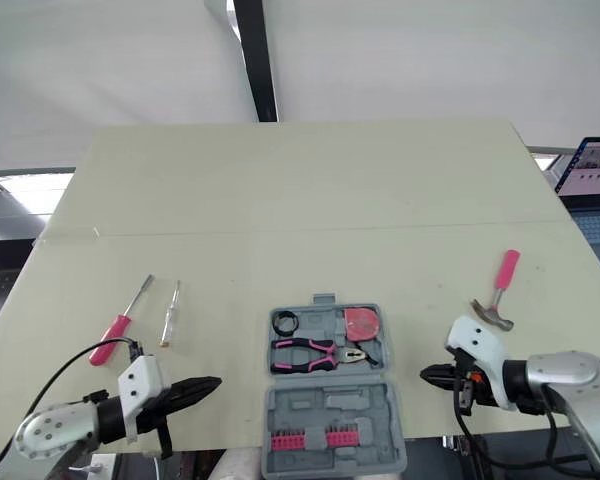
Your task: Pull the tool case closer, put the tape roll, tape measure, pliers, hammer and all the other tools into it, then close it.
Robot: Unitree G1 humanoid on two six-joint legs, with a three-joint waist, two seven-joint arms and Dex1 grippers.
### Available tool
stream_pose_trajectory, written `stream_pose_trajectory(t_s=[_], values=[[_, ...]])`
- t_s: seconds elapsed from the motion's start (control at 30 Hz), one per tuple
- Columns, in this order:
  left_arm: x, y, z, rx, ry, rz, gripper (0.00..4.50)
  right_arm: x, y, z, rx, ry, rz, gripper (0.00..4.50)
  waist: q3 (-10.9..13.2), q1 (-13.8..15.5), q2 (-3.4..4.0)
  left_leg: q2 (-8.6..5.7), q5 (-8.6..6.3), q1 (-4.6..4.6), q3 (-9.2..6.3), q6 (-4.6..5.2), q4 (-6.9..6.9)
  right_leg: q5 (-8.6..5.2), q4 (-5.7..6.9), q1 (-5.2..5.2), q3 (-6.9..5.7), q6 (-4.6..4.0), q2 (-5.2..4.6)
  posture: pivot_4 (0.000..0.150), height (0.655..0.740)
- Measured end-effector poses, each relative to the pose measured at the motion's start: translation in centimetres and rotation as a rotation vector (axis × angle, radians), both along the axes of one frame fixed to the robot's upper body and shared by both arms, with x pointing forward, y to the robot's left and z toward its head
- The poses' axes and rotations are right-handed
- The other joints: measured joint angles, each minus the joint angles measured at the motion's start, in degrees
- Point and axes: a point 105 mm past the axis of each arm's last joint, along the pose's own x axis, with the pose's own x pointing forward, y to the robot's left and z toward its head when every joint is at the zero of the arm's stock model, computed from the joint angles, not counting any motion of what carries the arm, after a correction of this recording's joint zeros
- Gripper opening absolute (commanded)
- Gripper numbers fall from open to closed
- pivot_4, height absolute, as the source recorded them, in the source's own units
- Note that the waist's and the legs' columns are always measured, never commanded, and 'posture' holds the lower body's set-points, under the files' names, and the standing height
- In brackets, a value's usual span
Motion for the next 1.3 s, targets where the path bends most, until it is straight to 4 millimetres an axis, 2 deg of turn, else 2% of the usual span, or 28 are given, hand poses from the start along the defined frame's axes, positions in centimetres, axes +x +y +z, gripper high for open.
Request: stream_pose_trajectory(t_s=[0.33, 0.53, 0.83, 1.3], values=[[1.3, -1.9, -2.5, 0.016, 0.049, -0.095, 0.00, 0.6, 0.4, -0.7, -0.020, 0.010, 0.014, 0.05, -0.02, -0.03, 0.03, -0.01, 0.00, 0.00, -0.01, -0.01, 0.02, 0.00, 0.04, -0.02, 0.00, 0.00, -0.01, 0.150, 0.7400], [2.2, -3.4, -2.8, 0.001, 0.060, -0.140, 0.00, 0.8, 0.3, -1.1, -0.035, 0.000, 0.015, 0.05, -0.02, -0.04, 0.02, -0.01, 0.01, 0.00, -0.01, -0.01, 0.04, 0.00, 0.07, -0.02, -0.01, 0.01, 0.00, 0.150, 0.7400], [3.3, -5.3, -2.4, 0.005, 0.067, -0.193, 0.00, 1.5, 1.5, -2.0, -0.015, -0.002, 0.024, 0.05, -0.02, 0.00, 0.04, -0.01, 0.01, 0.00, -0.01, -0.02, 0.05, 0.00, 0.09, -0.02, -0.01, 0.01, -0.01, 0.150, 0.7400], [3.5, -6.4, -2.7, 0.018, 0.086, -0.211, 0.00, 1.7, 3.0, -2.5, 0.007, -0.001, 0.051, 0.05, -0.02, 0.01, 0.04, -0.01, 0.01, -0.01, -0.02, -0.02, 0.06, 0.00, 0.09, -0.03, 0.00, 0.01, -0.01, 0.150, 0.7400]])
